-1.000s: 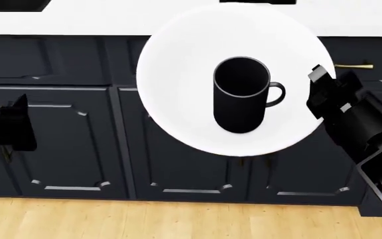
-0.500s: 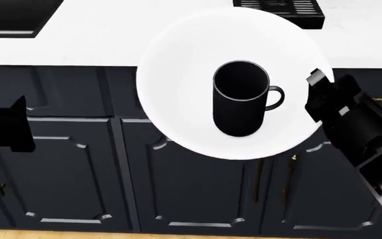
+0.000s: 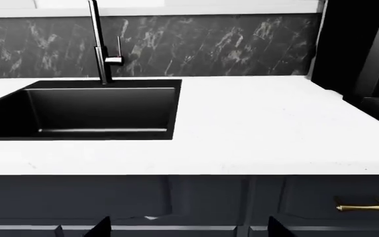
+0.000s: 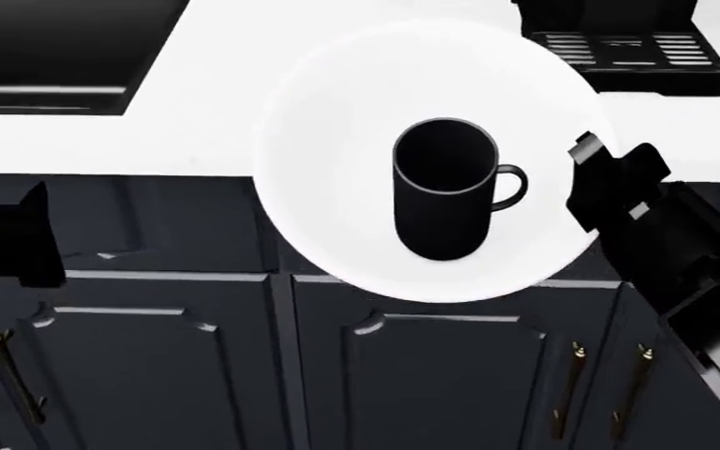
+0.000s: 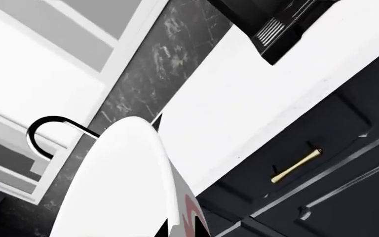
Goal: Place the cup inside the bowl on the dining table and move the bowl to any counter.
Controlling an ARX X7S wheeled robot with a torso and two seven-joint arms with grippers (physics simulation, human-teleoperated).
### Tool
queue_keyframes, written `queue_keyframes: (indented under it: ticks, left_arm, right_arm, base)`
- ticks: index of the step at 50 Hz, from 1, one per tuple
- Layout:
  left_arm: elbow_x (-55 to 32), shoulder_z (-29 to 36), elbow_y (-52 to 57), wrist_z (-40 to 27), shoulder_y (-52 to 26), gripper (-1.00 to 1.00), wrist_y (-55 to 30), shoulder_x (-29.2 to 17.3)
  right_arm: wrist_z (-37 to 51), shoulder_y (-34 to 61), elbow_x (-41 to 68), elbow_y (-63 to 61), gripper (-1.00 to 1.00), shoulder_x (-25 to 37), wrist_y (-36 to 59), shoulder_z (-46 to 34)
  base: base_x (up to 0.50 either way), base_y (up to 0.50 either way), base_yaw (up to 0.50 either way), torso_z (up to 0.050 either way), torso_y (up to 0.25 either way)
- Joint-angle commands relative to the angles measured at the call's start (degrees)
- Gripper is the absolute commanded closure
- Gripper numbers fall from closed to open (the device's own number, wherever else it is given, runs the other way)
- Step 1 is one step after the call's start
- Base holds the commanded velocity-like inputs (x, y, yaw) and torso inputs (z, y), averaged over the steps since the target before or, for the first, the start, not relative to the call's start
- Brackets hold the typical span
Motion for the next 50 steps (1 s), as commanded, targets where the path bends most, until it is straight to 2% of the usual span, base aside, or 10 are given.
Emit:
queue_keyframes:
  ticks: [1,21,50]
  left_arm:
    - [-0.1,-0.1,0.0,0.1,0.0,-1.0,0.1,-0.2]
    - [-0.3,-0.3,0.0,0.3,1.0,-1.0,0.7,-0.6]
    - [-0.4,-0.4,-0.1,0.3,2.3,-1.0,1.6,-0.8]
  right_arm:
    - [-0.8,0.5,0.7,-0.1,1.0,-0.3,-0.8,0.5]
    - [-1.1,-1.5,0.6,-0.7,1.0,-0.7,-1.8,0.7]
    - [-2.2,-2.9,-0.5,-0.1,1.0,-1.3,-2.9,-0.2]
  base:
    - [0.38,0.36,0.0,0.0,0.0]
    - [0.38,0.31,0.0,0.001,0.002]
    - [0.5,0.0,0.0,0.0,0.001]
